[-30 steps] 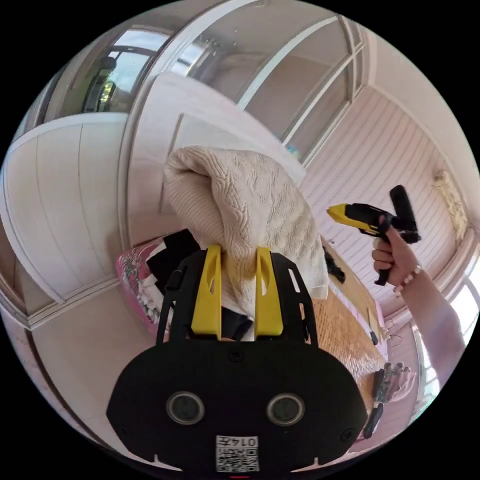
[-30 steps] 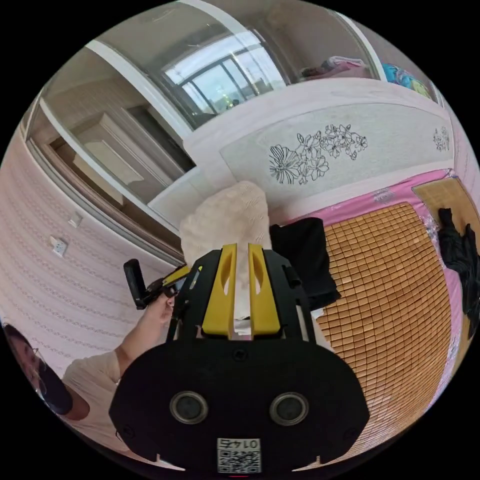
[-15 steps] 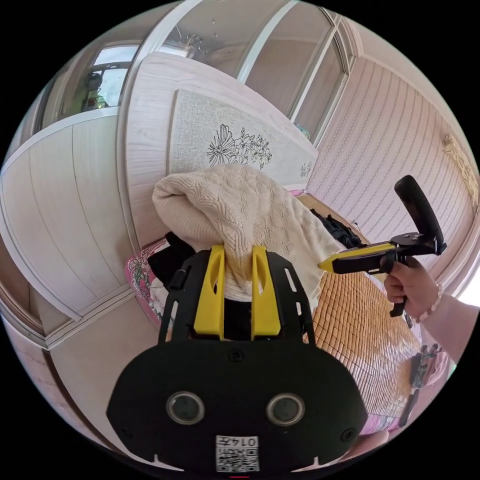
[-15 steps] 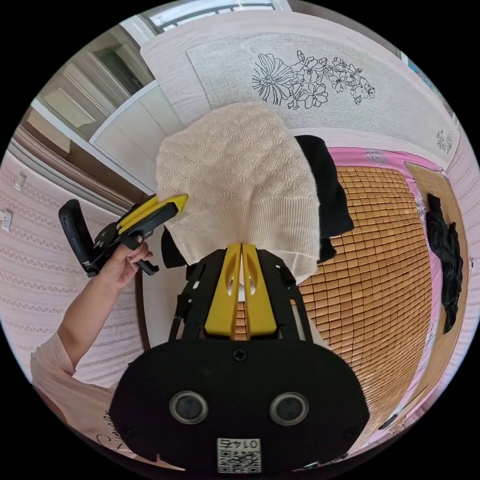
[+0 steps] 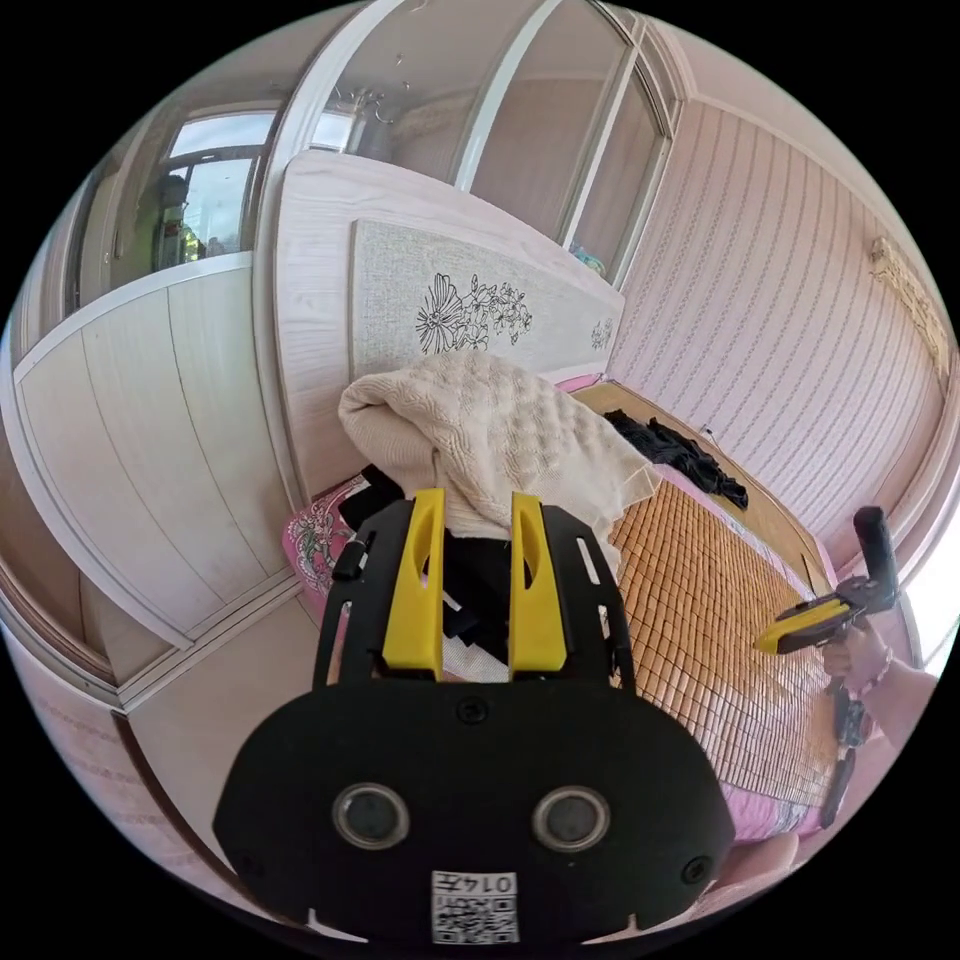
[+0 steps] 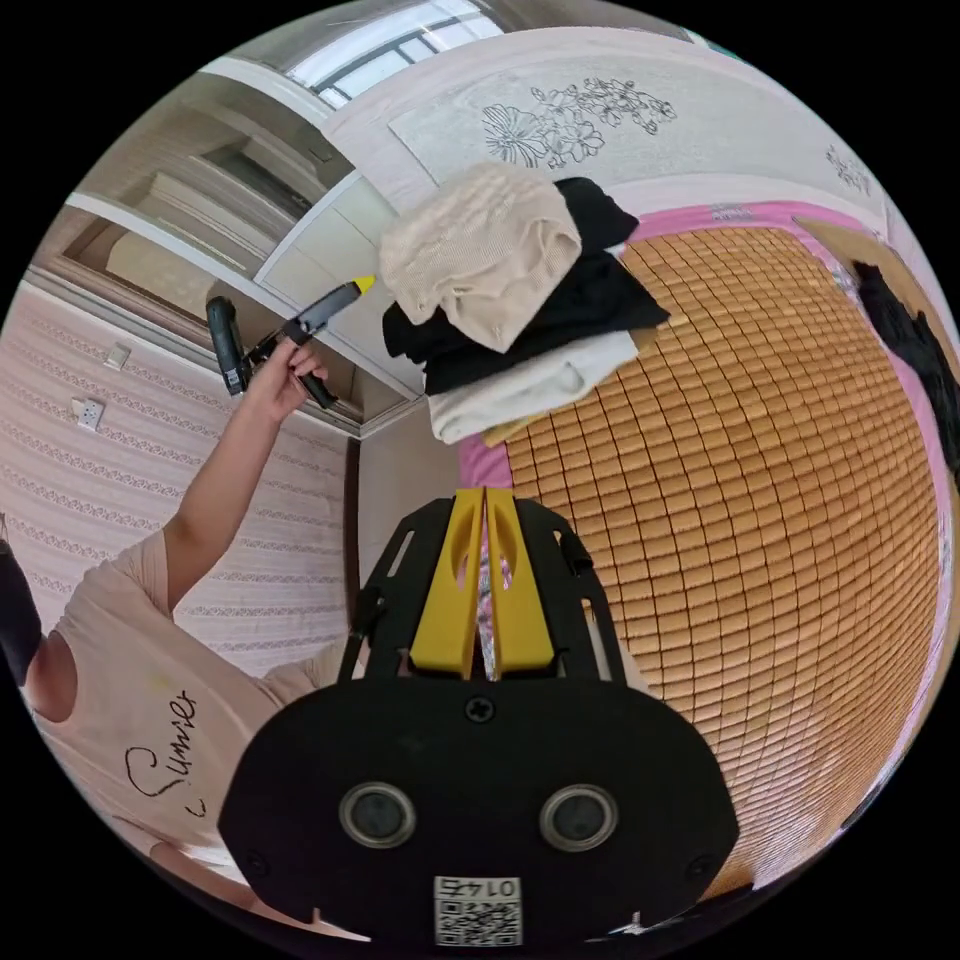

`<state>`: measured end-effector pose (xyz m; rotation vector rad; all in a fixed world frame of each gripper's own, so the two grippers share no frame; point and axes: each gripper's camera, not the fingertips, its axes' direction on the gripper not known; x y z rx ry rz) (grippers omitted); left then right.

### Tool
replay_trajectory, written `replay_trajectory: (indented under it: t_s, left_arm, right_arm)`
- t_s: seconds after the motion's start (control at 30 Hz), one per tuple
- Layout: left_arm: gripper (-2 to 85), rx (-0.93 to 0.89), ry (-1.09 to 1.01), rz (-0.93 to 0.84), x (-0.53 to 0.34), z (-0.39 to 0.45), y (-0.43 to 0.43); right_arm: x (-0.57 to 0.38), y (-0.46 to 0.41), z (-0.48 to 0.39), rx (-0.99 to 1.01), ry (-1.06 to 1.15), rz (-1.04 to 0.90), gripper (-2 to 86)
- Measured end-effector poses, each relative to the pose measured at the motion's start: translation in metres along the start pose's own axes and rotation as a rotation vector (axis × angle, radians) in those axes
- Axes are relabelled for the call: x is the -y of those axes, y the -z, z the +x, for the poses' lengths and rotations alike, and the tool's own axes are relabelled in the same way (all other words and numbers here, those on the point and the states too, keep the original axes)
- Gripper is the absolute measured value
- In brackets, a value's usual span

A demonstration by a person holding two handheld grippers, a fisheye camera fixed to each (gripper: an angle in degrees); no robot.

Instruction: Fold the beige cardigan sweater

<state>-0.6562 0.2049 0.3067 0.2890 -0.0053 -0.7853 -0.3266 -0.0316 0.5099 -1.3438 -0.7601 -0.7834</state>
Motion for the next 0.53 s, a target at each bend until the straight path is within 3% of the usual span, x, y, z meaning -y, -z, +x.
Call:
replay_trajectory:
  t_s: [0.1, 0.2, 0.3, 0.4, 0.47, 0.53]
  left_arm:
    - [8.3, -0.074, -0.117, 0.040, -0.041, 0.046, 0.031]
    - [7.7, -0.132, -0.367, 0.033, -0.114, 0.129, 0.056]
    - [6.7, -0.100, -0.709, 0.056, -0.216, 0.237, 0.080]
    - [4.9, -0.124, -1.036, 0.218, -0.331, 0.348, 0.118]
    - [4.2, -0.361, -1.160, 0.265, -0.400, 0.419, 0.147]
    - [5.1, -0.574, -1.218, 0.229, -0.441, 0.467, 0.163]
  right_arm:
    - [-0.103, 0.001, 0.019, -0.038, -0.131, 0.047, -0.3]
    - [-0.222, 0.006, 0.023, -0.182, -0.296, 0.108, -0.3]
    - [-0.349, 0.009, 0.015, -0.335, -0.523, 0.160, -0.3]
    - [-0.475, 0.010, -0.004, -0.421, -0.765, 0.262, -0.2]
    - [-0.570, 0.012, -0.037, -0.557, -0.919, 0.457, 0.1]
    - [-0.630, 0.008, -0.073, -0.697, -0.938, 0.626, 0.5]
